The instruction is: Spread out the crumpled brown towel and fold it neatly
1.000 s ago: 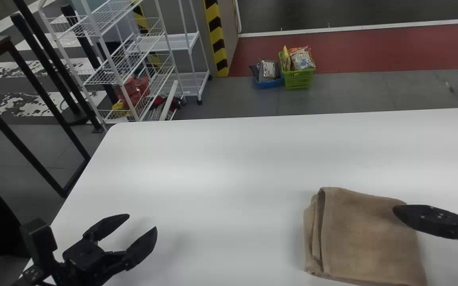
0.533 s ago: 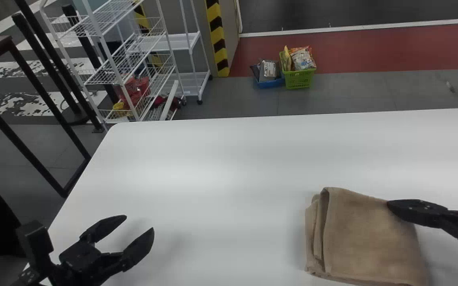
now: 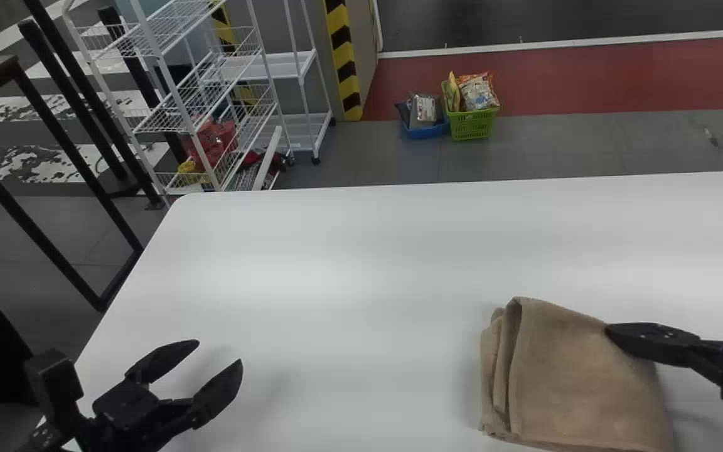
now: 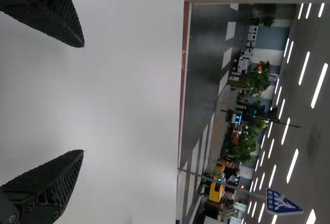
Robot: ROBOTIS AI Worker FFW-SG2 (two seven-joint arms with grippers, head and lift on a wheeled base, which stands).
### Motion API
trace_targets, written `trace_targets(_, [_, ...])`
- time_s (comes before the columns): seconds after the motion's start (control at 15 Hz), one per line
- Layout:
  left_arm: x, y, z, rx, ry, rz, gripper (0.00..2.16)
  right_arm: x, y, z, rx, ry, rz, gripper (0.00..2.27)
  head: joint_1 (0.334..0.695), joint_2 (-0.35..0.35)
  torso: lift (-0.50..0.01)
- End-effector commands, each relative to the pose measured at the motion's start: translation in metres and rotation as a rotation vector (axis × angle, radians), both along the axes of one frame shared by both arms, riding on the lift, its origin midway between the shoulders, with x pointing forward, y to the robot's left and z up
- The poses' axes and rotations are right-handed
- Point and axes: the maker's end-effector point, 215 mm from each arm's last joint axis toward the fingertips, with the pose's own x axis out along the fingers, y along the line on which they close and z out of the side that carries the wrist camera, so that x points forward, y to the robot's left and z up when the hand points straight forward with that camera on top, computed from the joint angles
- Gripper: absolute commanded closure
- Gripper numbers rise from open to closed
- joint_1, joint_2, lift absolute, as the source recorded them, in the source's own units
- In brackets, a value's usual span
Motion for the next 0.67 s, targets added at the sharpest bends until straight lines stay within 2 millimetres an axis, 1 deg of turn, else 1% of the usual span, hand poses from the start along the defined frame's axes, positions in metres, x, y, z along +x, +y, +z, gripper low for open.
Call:
trace_targets(0.0, [0.000,0.000,-0.001,-0.003,0.001,0.002,0.08,-0.009,0.017,0.031,0.110,-0.068,0.022,1.41,0.695,0.236,-0.128])
trace_targets(0.07, [0.000,-0.001,0.000,-0.003,-0.001,0.000,0.08,-0.014,0.033,0.037,0.123,-0.080,0.055,1.41,0.695,0.236,-0.128])
trace_targets(0.2, [0.000,-0.001,0.000,-0.002,0.001,0.000,0.08,-0.020,0.062,0.038,0.119,-0.098,0.107,1.41,0.695,0.265,-0.128])
trace_targets(0.27, [0.000,0.000,-0.001,-0.004,0.002,0.002,0.08,-0.020,0.080,0.037,0.109,-0.100,0.126,1.41,0.695,0.279,-0.128])
trace_targets(0.33, [0.000,0.000,0.000,-0.002,-0.001,0.001,0.08,-0.020,0.100,0.033,0.093,-0.099,0.141,1.41,0.695,0.309,-0.128])
trace_targets(0.47, [0.000,0.000,-0.001,-0.003,0.001,0.002,0.08,-0.022,0.133,0.026,0.067,-0.113,0.181,1.40,0.695,0.337,-0.128])
trace_targets(0.53, [-0.001,0.000,-0.001,-0.003,0.002,0.003,0.08,-0.020,0.144,0.026,0.059,-0.136,0.193,1.40,0.695,0.350,-0.128])
trace_targets(0.6, [-0.002,0.001,-0.002,-0.003,0.003,0.003,0.08,-0.019,0.151,0.026,0.053,-0.139,0.193,1.40,0.695,0.350,-0.128])
